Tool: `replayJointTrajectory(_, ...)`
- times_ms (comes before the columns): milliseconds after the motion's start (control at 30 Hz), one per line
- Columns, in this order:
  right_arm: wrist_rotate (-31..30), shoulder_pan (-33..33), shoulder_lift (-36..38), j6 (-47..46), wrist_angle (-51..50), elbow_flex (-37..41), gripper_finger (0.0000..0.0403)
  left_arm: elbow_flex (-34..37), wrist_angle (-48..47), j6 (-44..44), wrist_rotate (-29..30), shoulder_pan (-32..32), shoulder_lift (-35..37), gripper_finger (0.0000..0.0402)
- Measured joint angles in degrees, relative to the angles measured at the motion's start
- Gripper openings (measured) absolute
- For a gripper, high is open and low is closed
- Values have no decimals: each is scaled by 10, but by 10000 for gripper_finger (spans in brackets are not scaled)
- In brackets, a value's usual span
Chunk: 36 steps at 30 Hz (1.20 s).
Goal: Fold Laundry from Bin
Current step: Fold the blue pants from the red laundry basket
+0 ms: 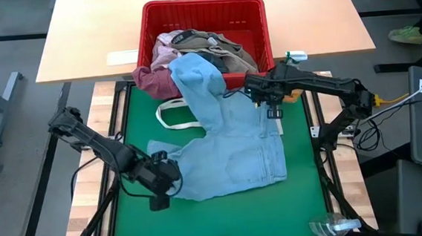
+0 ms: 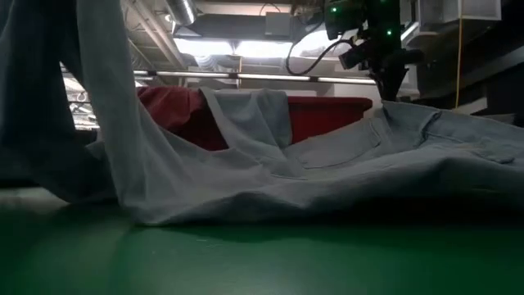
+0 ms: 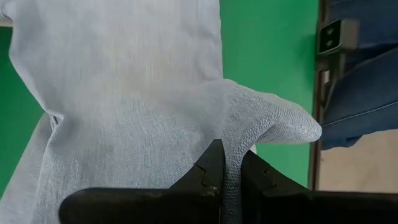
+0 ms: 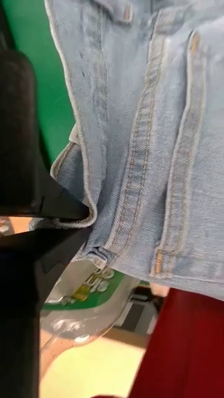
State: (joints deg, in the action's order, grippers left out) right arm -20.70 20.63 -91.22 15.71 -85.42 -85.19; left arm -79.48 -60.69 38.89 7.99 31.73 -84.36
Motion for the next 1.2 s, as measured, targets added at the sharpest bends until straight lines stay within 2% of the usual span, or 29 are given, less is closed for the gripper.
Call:
replayJointTrajectory(233,-56,0,0,0,-45,0,25,0,9,0,0,0,-29,9)
replayJointTrajectory(933,-82,0,0,-11,-46,0,27,0,43,0,1,0,-31,9)
replayJointTrajectory(1033,-83,0,0,-11,-47,0,45,0,43,0,0,0,-31,9)
replayJointTrajectory(1200,-107,0,0,-11,-47,0,113,0,43,0,0,0,-31,9)
